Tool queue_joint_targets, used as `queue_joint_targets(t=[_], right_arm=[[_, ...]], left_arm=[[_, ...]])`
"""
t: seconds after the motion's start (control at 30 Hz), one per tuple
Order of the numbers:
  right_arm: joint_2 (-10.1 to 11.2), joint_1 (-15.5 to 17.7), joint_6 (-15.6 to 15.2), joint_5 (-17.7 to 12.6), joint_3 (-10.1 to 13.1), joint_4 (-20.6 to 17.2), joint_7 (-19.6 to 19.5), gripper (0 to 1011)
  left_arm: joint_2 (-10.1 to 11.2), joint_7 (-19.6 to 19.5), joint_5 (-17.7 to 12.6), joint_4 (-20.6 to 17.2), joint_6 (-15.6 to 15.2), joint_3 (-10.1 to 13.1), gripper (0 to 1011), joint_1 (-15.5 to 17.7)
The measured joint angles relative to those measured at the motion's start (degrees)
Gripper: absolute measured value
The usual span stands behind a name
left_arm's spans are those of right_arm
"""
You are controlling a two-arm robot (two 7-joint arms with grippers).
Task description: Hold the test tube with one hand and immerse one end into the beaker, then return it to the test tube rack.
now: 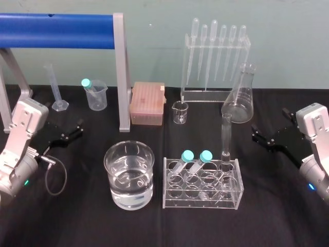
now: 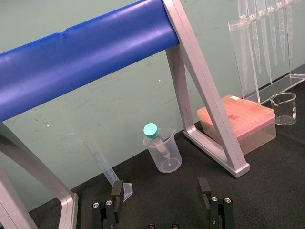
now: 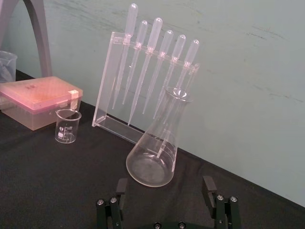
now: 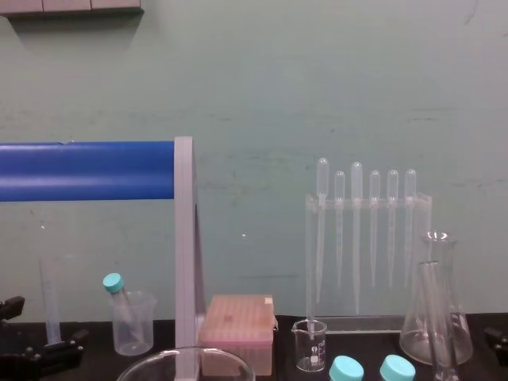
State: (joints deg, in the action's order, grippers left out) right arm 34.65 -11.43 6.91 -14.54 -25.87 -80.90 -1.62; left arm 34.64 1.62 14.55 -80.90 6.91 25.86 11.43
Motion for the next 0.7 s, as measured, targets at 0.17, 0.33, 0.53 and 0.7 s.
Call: queue_joint_targets(t=[0.17, 0.33, 0.53, 0.7], right_arm=[[0.0, 0.0, 0.0, 0.0, 0.0, 0.0, 0.0, 1000], [0.0, 0.0, 0.0, 0.0, 0.0, 0.0, 0.0, 1000], [0.0, 0.0, 0.0, 0.0, 0.0, 0.0, 0.0, 1000], [0.0, 0.0, 0.0, 0.0, 0.0, 0.0, 0.0, 1000]], left_arm=[[0.0, 0.0, 0.0, 0.0, 0.0, 0.0, 1000, 0.0], [0.0, 0.0, 0.0, 0.0, 0.0, 0.0, 1000, 0.0], [0.0, 0.0, 0.0, 0.0, 0.0, 0.0, 1000, 0.0], [0.0, 0.0, 0.0, 0.0, 0.0, 0.0, 1000, 0.0]])
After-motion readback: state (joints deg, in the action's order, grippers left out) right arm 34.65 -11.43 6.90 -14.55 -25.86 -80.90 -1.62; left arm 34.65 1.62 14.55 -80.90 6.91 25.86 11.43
